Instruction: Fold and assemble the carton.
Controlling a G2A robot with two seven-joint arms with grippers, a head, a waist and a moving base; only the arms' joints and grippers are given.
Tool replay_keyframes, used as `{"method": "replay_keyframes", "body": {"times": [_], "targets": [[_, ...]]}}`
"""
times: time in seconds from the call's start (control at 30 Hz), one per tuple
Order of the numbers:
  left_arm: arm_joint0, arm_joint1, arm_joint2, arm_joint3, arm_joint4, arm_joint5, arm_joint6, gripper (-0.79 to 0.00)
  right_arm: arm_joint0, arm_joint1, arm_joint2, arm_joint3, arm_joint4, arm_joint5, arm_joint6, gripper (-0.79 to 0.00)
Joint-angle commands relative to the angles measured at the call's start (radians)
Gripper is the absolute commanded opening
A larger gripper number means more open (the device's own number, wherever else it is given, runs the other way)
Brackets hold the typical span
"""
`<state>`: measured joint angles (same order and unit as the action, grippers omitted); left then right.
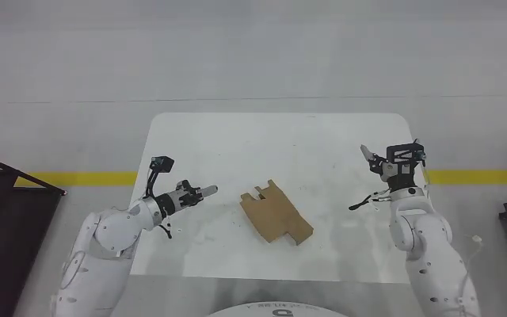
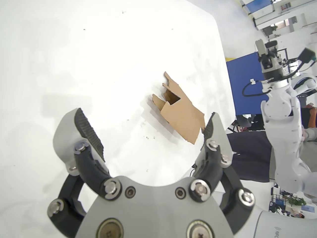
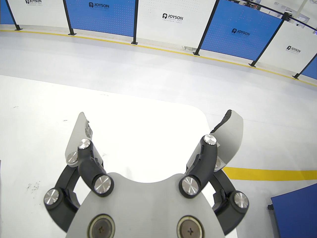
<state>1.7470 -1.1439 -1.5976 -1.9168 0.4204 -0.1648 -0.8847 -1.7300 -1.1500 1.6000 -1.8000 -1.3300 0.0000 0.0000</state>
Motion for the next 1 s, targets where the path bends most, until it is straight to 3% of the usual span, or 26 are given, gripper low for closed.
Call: {"method": "replay_keyframes", "body": {"times": [0.0,0.17,0.33,0.53,0.83,0.9,0.97], "targets": [[0.000,0.000,0.000,0.000,0.000,0.000,0.000,0.000,0.000,0.000,0.000,0.000,0.000,0.000,0.000,0.000],[0.006,-0.003,0.029,0.018,-0.097,0.004,-0.019,0.000,0.000,0.000,0.000,0.000,0.000,0.000,0.000,0.000],[-0.020,-0.008,0.132,0.066,-0.292,0.036,-0.154,0.000,0.000,0.000,0.000,0.000,0.000,0.000,0.000,0.000],[-0.060,-0.021,0.258,0.150,-0.390,0.105,-0.130,0.000,0.000,0.000,0.000,0.000,0.000,0.000,0.000,0.000],[-0.129,-0.037,0.397,0.257,-0.370,0.174,-0.037,0.000,0.000,0.000,0.000,0.000,0.000,0.000,0.000,0.000],[-0.152,-0.039,0.420,0.279,-0.364,0.181,-0.031,-0.055,0.000,0.000,0.000,0.000,0.000,0.000,0.000,0.000],[-0.171,-0.042,0.436,0.302,-0.385,0.186,-0.033,-0.394,0.000,0.000,0.000,0.000,0.000,0.000,0.000,0.000]]}}
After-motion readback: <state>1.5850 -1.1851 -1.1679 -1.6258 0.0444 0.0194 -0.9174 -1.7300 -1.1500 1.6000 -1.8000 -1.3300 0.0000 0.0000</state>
